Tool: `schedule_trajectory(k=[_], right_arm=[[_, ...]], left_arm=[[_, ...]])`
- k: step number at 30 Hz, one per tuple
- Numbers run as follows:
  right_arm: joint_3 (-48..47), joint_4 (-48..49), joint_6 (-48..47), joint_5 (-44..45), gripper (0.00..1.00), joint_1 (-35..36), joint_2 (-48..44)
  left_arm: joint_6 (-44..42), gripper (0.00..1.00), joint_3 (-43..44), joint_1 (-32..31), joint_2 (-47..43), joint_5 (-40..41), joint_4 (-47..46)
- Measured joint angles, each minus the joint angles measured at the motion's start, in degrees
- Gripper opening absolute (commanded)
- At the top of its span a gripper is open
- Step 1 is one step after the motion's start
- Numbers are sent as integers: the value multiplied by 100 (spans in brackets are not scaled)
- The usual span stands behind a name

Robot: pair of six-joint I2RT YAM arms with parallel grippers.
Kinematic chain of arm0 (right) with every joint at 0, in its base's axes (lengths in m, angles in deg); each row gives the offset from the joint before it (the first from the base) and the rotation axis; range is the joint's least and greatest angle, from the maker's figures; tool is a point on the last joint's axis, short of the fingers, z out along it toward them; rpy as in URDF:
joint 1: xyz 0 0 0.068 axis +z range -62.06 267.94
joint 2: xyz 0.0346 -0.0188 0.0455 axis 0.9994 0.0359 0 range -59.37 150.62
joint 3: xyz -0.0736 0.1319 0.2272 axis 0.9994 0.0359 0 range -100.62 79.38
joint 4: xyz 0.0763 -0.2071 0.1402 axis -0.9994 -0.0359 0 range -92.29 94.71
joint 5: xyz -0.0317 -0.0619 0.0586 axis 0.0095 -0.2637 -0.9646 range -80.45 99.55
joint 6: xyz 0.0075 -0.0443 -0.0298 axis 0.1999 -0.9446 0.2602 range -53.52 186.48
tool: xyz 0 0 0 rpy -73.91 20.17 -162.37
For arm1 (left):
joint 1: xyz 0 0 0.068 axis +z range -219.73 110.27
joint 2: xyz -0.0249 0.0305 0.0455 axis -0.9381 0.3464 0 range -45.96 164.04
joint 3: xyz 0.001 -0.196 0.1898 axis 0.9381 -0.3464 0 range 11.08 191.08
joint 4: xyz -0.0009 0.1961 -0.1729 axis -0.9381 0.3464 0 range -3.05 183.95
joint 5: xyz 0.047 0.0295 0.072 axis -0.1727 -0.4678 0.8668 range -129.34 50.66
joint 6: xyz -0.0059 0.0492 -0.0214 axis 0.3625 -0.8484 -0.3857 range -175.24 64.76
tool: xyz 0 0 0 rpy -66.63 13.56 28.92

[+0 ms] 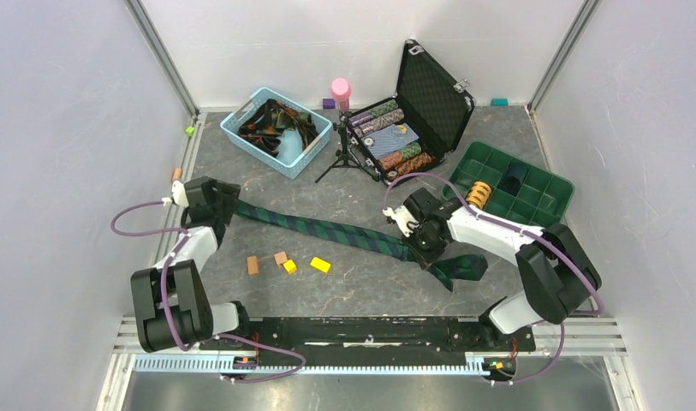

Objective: Roll the ties
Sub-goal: Flatten out the tie at the center of the board.

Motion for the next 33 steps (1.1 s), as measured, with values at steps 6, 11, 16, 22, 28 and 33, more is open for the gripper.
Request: schedule_trajectory(k=[6,11,16,22,28,33], right_arm=[[55,31,-7,26,2,0,-57],[87,28,-7,42,3,0,-87],[87,24,-9,50,3,0,-105],[87,26,-11,55,4,0,-107],[87,24,-39,33,5,0,-107],[87,26,-55,-219,7,0,-105]], left_arm=[[-138,76,-44,0,24,74,162],[-197,80,-46,0,201,52,122],[-245,78,-50,2,175,87,223],[-435,66,22,7,-186,463,898],[-564,34,-57,11,-706,479,824],[-568,7,-597,9,-914,122,-142]])
